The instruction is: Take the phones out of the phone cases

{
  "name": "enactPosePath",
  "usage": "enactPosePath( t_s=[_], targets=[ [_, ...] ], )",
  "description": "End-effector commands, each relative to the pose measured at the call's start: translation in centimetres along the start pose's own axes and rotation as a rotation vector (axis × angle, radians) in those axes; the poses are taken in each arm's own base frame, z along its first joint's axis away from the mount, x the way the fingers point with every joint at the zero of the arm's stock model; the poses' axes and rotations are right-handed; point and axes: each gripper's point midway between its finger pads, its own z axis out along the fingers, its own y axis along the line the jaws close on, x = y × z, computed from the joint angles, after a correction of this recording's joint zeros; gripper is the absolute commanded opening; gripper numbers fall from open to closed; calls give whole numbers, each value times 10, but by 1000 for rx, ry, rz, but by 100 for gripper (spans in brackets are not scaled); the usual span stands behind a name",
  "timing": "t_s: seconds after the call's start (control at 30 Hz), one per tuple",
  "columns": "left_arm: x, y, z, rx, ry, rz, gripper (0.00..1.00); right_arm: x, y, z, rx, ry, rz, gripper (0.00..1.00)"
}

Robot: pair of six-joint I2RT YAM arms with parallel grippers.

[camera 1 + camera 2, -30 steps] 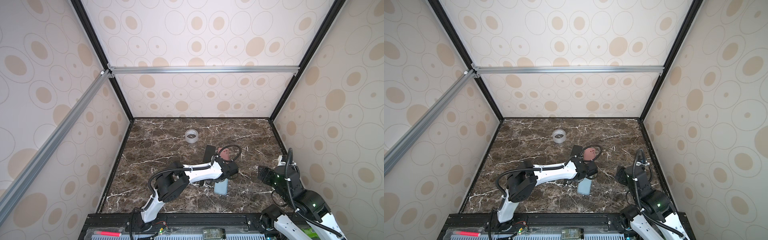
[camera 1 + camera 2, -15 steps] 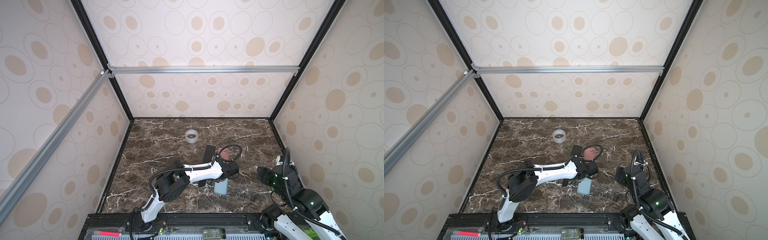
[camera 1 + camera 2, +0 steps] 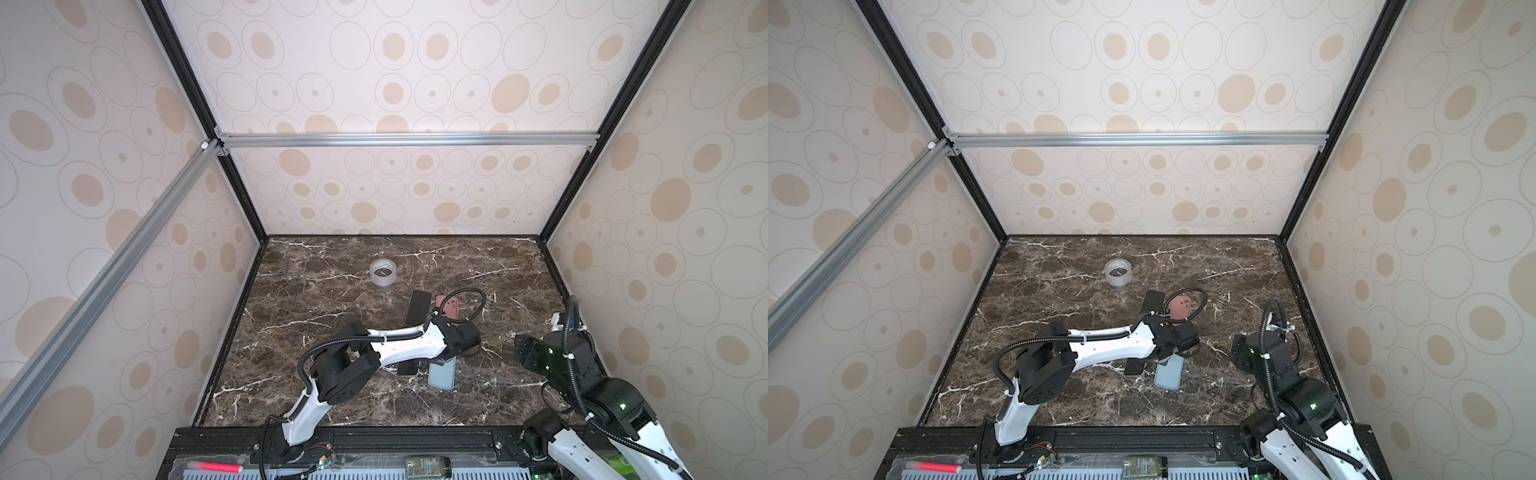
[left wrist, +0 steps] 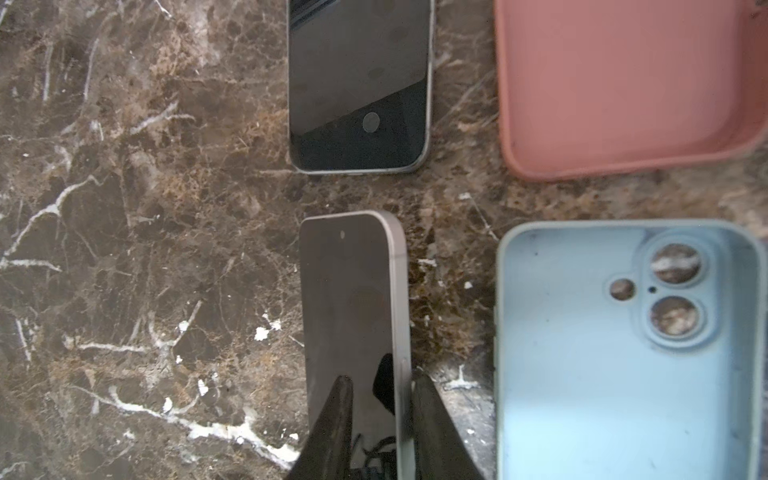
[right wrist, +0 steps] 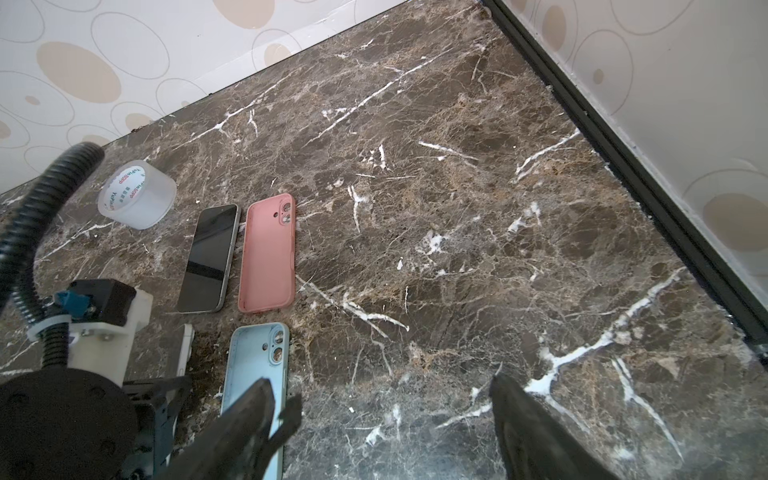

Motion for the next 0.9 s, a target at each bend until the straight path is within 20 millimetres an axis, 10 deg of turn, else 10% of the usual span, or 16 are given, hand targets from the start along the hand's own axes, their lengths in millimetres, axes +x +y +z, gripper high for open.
enactPosePath(
  t_s=[0.0, 0.23, 0.47, 0.67, 0.87],
  targets=[
    [5, -4, 4, -5, 0, 3, 26, 8, -5, 5, 30, 30, -3, 83],
    [-6, -10, -8, 73, -42, -31, 26, 8, -4, 6, 29, 34, -1, 83],
    [-51, 15, -77, 242, -302, -168, 34, -4, 18, 5, -46, 26, -45, 88],
    [-71, 71, -117, 384, -518, -307, 79, -8, 60, 17, -236, 4, -70, 88],
    [-80, 145, -131, 407, -711, -415, 99, -18, 99, 33, -319, 30, -139, 95]
  ],
)
